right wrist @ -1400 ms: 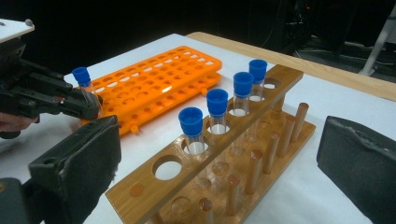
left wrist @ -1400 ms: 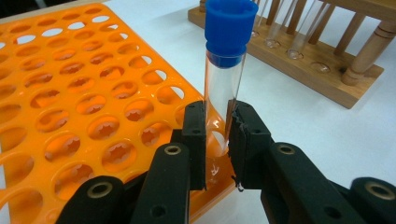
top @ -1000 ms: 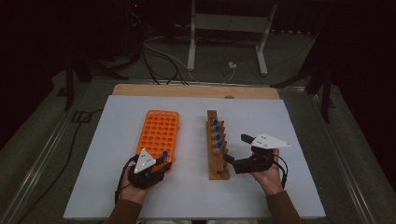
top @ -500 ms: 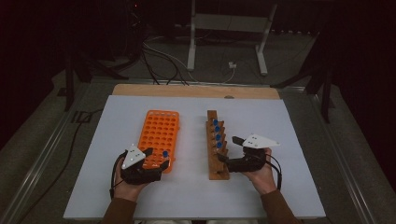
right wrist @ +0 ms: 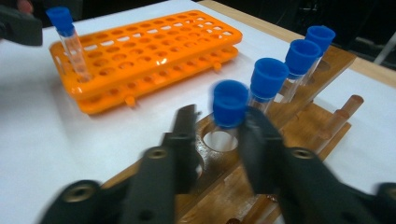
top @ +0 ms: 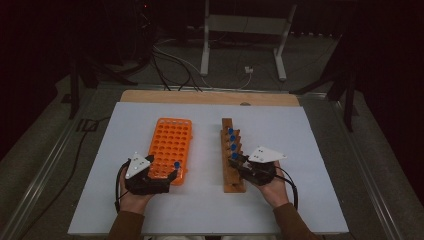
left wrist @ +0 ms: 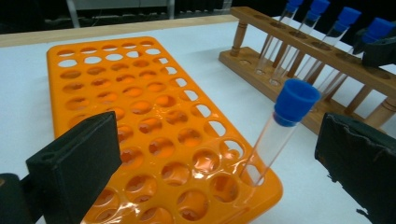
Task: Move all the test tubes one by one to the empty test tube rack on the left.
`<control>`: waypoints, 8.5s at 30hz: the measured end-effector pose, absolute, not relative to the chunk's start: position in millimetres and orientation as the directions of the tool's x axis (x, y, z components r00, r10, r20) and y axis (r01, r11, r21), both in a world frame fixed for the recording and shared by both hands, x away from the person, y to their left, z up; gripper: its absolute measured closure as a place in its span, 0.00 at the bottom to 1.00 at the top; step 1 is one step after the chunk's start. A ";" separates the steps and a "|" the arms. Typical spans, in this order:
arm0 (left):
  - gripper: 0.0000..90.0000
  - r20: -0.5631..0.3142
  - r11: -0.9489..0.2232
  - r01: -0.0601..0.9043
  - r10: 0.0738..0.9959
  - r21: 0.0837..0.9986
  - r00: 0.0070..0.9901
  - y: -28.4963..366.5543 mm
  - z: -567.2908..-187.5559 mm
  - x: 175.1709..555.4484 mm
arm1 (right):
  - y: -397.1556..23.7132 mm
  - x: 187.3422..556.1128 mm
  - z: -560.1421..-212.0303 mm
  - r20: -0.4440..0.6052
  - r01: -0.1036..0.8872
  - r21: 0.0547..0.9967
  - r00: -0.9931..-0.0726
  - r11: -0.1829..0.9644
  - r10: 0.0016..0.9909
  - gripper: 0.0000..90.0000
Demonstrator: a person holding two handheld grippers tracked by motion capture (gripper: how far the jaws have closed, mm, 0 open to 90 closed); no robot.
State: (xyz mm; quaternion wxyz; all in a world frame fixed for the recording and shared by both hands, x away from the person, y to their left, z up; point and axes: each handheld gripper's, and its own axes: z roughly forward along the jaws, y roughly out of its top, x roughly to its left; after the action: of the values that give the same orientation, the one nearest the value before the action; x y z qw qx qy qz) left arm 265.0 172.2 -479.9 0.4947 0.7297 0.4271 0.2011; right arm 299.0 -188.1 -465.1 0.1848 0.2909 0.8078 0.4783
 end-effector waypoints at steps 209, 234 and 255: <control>0.87 -0.073 -0.272 0.409 0.751 0.871 0.656 171.5 -487.3 266.8 | -210.7 295.4 -427.4 0.096 0.350 0.905 -0.721 0.241 0.686 0.03; 0.87 -0.017 -0.353 0.423 0.751 0.835 0.660 167.5 -494.5 260.4 | -204.5 296.2 -433.3 0.096 0.360 0.897 -0.727 0.258 0.680 0.03; 0.46 -0.131 -0.202 0.415 0.751 0.887 0.647 179.1 -485.9 257.5 | -200.0 304.7 -441.2 0.091 0.381 0.880 -0.723 0.285 0.685 0.06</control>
State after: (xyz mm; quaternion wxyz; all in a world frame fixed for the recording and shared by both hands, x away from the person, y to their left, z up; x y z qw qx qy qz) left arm 257.5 179.1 -485.9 0.5008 0.7567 0.3852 0.1680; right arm 304.7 -200.0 -441.2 0.1541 0.3386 0.7866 0.4928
